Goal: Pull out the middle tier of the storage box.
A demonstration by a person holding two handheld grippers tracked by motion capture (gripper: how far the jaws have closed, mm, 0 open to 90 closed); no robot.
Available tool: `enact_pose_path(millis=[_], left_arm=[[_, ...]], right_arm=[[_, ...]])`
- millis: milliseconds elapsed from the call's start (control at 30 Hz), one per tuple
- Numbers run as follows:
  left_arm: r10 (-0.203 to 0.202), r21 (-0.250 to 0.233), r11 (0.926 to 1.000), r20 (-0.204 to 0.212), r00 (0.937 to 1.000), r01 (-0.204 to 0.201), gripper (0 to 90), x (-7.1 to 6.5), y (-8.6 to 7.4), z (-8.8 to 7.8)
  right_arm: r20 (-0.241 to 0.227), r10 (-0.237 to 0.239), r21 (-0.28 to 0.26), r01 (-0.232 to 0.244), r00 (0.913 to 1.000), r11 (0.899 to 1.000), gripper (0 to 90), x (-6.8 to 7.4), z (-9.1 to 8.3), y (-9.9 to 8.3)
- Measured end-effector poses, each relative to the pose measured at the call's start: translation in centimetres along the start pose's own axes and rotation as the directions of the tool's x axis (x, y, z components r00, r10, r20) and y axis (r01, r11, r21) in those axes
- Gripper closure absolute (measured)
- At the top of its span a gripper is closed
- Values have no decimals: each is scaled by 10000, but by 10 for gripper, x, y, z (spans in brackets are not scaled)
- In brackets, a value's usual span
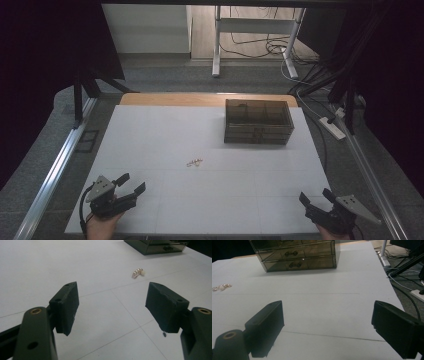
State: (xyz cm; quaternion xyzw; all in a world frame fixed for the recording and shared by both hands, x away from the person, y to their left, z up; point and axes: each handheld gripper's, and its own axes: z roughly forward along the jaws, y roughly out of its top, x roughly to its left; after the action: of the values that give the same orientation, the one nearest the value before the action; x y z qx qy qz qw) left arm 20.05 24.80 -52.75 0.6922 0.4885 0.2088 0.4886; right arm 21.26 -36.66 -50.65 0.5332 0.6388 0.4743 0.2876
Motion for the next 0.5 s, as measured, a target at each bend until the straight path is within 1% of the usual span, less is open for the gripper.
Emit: enact_pose_path(millis=[67, 133, 300, 433, 500], left_arm=[[10, 2, 10000, -6, 10000, -10, 274, 0, 0, 0], [25, 14, 10000, -2, 10000, -25, 273, 0, 0, 0], [18, 42, 10000, 10, 10000, -18, 273, 0, 0, 1], [54, 56, 10000, 6, 10000, -54, 273, -1, 0, 1], [35, 65, 10000, 8, 10000, -35, 273, 0, 0, 1]], right_arm=[[5, 3, 12, -3, 10000, 10000, 107, 0, 0, 0], [108, 44, -41, -43, 9999, 10000, 107, 0, -1, 0], [120, 67, -30, -67, 9999, 10000, 107, 0, 0, 0], [52, 144, -16, -144, 9999, 9999, 103, -1, 0, 0], [-53, 169, -56, -169, 9998, 9998, 104, -1, 0, 0]])
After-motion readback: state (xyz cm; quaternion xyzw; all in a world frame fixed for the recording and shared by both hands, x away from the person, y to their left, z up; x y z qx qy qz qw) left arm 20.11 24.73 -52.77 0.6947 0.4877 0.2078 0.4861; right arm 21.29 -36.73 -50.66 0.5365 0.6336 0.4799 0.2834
